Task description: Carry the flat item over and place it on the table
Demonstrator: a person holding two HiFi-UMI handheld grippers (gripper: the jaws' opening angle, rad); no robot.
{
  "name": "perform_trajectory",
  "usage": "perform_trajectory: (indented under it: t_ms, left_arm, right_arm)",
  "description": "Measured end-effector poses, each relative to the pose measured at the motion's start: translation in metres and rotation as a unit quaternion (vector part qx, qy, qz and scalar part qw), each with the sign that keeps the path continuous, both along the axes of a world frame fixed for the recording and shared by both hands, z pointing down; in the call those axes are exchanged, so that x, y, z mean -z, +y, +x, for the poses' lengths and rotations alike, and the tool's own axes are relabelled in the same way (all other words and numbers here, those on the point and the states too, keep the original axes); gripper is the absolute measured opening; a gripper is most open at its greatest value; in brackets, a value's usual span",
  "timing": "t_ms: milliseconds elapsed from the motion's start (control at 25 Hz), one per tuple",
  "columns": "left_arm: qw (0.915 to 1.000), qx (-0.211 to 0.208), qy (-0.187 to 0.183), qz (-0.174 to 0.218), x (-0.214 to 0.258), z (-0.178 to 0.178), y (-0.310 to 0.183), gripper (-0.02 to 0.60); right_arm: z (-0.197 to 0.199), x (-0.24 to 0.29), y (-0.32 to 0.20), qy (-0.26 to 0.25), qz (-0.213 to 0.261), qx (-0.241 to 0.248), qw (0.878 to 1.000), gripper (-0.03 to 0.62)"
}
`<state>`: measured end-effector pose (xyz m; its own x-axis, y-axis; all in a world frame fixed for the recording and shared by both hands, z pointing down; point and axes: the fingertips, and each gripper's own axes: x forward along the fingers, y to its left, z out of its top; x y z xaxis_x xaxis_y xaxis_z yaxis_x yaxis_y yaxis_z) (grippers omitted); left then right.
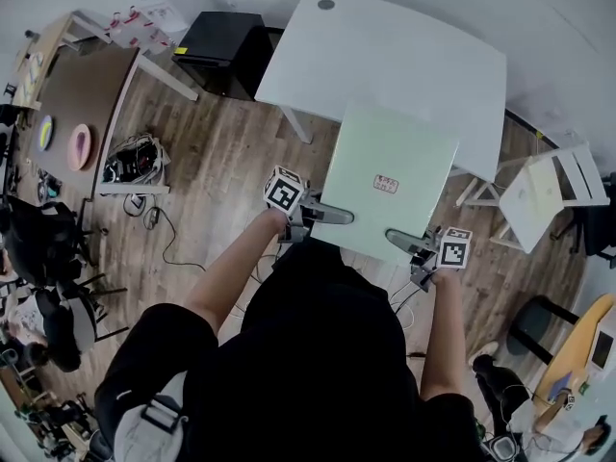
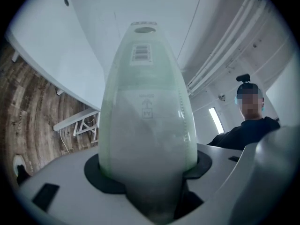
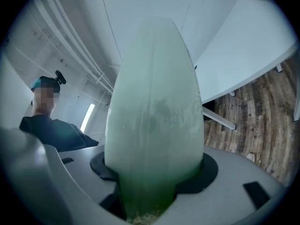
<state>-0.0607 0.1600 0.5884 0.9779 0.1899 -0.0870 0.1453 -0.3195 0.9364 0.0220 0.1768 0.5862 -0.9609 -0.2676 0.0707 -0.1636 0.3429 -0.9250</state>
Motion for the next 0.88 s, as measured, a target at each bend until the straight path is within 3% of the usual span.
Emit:
perform_trajectory:
  t_ms: [200, 440, 680, 880]
  left_arm:
    - [0.9999, -0.008, 0.004, -0.012, 0.003, 0.003, -0.042, 0.3]
    - [0.9992, -0.038, -0.004, 0.01, 0.006, -0.003, -0.099, 0.299]
    - [0.9994, -0.035, 0.0, -0.008, 0.001, -0.008, -0.137, 0.301]
    - [0.9985, -0.054, -0.002, 0.011, 0.002, -0.01, -0.157, 0.301]
  right_arm:
    - [0.001, 0.004, -0.041, -0.003, -0.01, -0.014, 1.0, 0.296]
    - [-0.004, 0.008, -0.096, -0.001, -0.003, -0.035, 0.999, 0.296]
    - [-0.01, 0.005, -0.132, 0.002, -0.013, -0.039, 0.999, 0.296]
    - [-0.011, 0.003, -0.152, 0.005, -0.008, -0.047, 0.999, 0.296]
